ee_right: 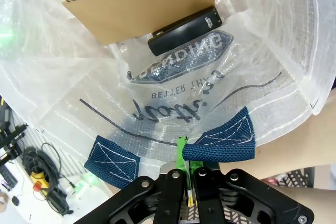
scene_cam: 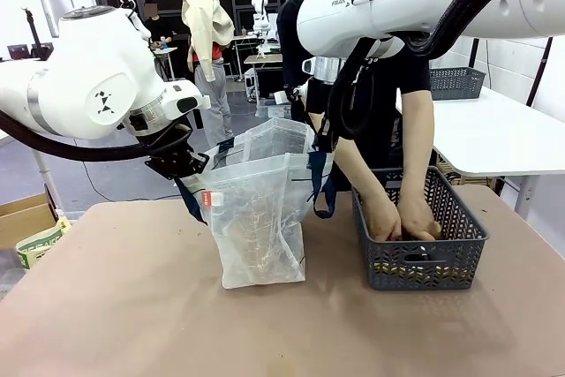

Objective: Transfer purchased items from the store into the shopping bag.
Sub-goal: Move the Reusable shopping bag to the right side of the table.

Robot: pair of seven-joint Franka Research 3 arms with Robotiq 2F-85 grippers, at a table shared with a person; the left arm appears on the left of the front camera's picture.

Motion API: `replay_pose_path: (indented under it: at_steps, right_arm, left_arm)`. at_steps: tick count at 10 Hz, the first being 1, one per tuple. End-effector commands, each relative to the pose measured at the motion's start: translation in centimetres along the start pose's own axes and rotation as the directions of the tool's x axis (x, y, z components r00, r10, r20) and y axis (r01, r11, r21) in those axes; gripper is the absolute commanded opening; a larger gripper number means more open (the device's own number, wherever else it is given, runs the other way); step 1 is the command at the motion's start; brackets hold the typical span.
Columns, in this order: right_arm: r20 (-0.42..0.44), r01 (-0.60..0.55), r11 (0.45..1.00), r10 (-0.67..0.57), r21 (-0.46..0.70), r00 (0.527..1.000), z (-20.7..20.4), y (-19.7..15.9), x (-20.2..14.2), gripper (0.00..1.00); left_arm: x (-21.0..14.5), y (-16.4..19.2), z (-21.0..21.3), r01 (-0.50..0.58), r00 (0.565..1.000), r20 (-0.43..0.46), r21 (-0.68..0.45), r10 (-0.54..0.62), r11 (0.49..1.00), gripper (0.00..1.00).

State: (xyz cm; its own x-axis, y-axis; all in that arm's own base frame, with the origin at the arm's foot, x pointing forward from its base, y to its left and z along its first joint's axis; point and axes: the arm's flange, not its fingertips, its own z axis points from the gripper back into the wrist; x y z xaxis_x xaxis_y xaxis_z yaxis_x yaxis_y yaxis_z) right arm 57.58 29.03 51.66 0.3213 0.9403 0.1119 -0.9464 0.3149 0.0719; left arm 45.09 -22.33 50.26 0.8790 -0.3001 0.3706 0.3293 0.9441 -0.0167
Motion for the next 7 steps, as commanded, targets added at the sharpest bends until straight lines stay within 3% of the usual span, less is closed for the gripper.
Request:
replay_pose_path:
  at_steps: [1, 7]
  right_arm:
    - [-0.001, 0.003, 1.0, -0.003, 0.001, 1.0, -0.05, -0.03, -0.07, 0.0]
    - [-0.001, 0.003, 1.0, -0.003, 0.001, 1.0, -0.05, -0.03, -0.07, 0.0]
  left_arm:
    - [0.02, 0.04, 0.08, 0.005, 1.0, 0.004, 0.005, -0.005, 1.0, 0.0]
    - [0.02, 0.04, 0.08, 0.005, 1.0, 0.004, 0.005, -0.005, 1.0, 0.0]
